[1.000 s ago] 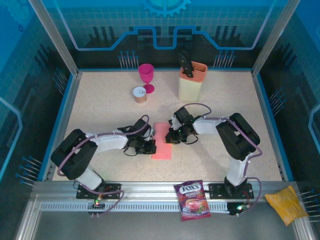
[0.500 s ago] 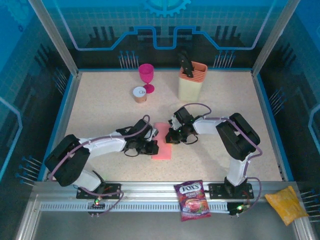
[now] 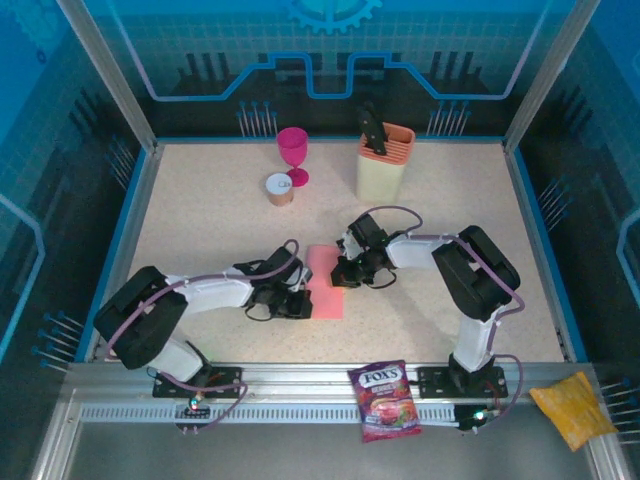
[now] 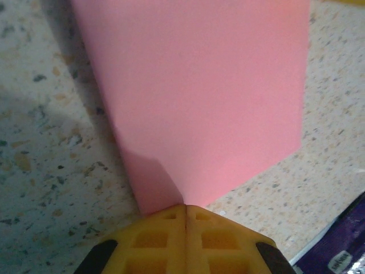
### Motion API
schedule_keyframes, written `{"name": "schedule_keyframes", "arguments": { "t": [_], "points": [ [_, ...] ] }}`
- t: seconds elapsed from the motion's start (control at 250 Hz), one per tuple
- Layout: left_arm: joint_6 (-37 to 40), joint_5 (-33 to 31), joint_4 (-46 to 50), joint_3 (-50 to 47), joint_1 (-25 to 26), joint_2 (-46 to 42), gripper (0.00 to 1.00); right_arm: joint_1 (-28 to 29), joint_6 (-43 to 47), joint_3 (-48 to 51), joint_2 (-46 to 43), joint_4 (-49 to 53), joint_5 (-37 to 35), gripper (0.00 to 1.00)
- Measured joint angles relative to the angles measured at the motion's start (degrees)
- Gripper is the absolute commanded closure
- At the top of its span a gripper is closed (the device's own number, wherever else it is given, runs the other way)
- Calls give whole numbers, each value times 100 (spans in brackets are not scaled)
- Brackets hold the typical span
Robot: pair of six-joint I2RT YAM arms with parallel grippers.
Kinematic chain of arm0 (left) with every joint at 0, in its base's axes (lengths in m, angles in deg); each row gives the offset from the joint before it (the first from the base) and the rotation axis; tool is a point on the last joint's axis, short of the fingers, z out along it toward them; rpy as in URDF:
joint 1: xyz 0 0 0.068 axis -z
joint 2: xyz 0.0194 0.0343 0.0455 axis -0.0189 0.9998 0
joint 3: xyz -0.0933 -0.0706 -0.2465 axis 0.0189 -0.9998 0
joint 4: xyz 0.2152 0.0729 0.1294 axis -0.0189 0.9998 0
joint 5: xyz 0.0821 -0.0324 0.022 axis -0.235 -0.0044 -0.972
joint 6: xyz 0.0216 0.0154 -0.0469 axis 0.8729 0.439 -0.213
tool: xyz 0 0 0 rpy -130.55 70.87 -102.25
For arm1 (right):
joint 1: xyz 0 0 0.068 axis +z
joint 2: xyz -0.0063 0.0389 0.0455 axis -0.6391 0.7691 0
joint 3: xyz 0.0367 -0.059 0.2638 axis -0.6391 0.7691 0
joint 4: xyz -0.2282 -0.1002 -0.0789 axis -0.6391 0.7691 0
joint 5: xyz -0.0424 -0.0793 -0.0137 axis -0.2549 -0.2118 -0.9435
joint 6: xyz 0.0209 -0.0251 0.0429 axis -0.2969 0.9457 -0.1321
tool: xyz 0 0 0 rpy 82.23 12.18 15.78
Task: Fold a paper plane with a square sheet of paper (pick it up from the middle)
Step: First fold the square sheet of paper in half at the center of the table, then rotate the square sheet of paper at the center of the table.
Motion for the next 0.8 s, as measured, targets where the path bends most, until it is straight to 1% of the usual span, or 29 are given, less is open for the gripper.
{"name": "schedule_keyframes", "arguments": {
  "t": [0.088, 0.212, 0.336, 0.519, 0.667, 0.799],
  "points": [
    [-48, 17, 26, 356, -205, -28, 96, -4, 85, 0, 0, 7, -2, 100],
    [-164, 125, -72, 933, -754, -4, 96, -7, 197, -2, 0, 17, -4, 100],
    [-136, 199, -166, 1613, -1156, 378, 97, -9, 326, -7, 0, 28, -7, 100],
    [181, 356, -98, 2312, -1215, 1156, 98, -9, 457, -15, 0, 48, -24, 100],
    [452, 411, 96, 2363, -1276, 1486, 99, -11, 505, -15, -4, 52, -26, 100],
    [575, 413, 177, 2363, -1362, 1547, 99, -17, 535, -28, -4, 74, -28, 100]
  ]
}}
